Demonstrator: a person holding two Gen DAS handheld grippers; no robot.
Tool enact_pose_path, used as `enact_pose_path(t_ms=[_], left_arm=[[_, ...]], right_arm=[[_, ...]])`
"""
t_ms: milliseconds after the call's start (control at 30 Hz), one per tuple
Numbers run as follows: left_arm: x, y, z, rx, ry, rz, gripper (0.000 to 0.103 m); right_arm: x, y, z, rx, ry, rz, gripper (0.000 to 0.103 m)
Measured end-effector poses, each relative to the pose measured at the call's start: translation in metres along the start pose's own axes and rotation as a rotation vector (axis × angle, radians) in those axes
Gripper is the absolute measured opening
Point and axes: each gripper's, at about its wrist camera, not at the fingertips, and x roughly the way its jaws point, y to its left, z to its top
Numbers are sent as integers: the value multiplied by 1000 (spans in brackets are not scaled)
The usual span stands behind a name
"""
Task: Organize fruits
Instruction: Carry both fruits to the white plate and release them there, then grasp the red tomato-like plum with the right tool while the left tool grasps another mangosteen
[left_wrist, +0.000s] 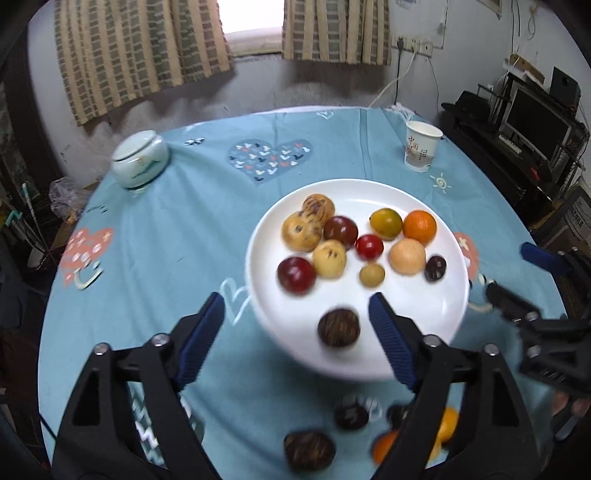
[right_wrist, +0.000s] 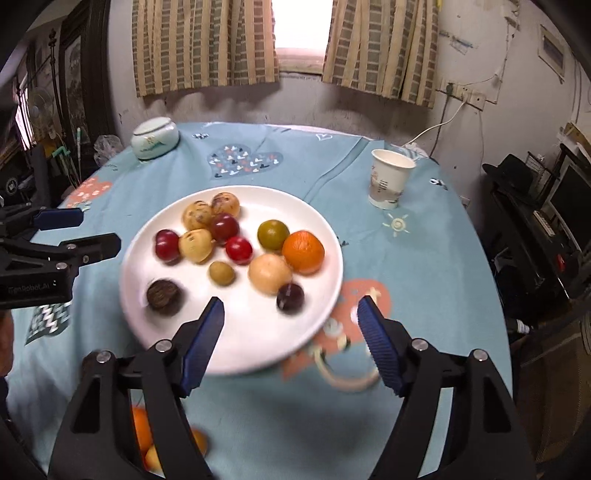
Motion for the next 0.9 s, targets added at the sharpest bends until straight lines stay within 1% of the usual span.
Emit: enact_pose_path(t_ms=[33, 67, 100, 133, 167, 267, 300, 367, 433, 500, 567, 633, 667, 700, 733, 767, 800, 900], left_arm=[[-9, 3, -9, -6, -8, 5, 86], [-18, 6, -21, -17, -15, 4, 87], [-28, 10, -36, -36, -22, 0, 88], [-33, 13, -45, -50, -25, -2, 90], [-39, 15, -58, -66, -26, -5, 91], [-53, 20, -101, -108, -20, -33, 91], [-58, 19, -120, -113, -14, -42, 91], [-63, 15, -143, -93, -4, -30, 91], [-66, 10, -159, -63, 3, -17, 91], [-70, 9, -169, -43, 4, -1, 91], [-73, 10, -173, -42, 0, 2, 91], [-76, 12, -174, -47, -10, 2, 91], [-77, 13, -174, -48, -15, 5, 91], [-78, 15, -174, -49, -21, 11, 91], [-78, 16, -175, -51, -23, 15, 91], [-78, 17, -175, -53, -22, 18, 91], [-77, 20, -175, -59, -20, 21, 91], [-74, 27, -177, -74, -16, 21, 91]], right_arm=[[-15, 1, -9, 7, -8, 7, 78], [-25, 4, -16, 12, -13, 12, 82], [-35, 7, -25, 19, -16, 14, 90], [-47, 11, -38, 27, -21, 17, 93], [-56, 15, -49, 34, -28, 22, 95], [-79, 35, -95, 57, -31, 47, 95], [-82, 39, -104, 62, -29, 52, 95], [-88, 51, -128, 76, -19, 65, 95], [-89, 62, -145, 74, 8, 64, 95], [-88, 70, -155, 66, 26, 58, 95], [-87, 74, -158, 67, 38, 79, 95], [-88, 77, -158, 79, 27, 113, 95], [-90, 79, -157, 82, 17, 139, 93], [-92, 82, -158, 83, 5, 173, 83], [-92, 87, -157, 73, 3, 209, 77], [-89, 93, -157, 59, 13, 226, 71], [-87, 98, -157, 50, 19, 230, 62], [-70, 110, -155, 37, 52, 248, 50]])
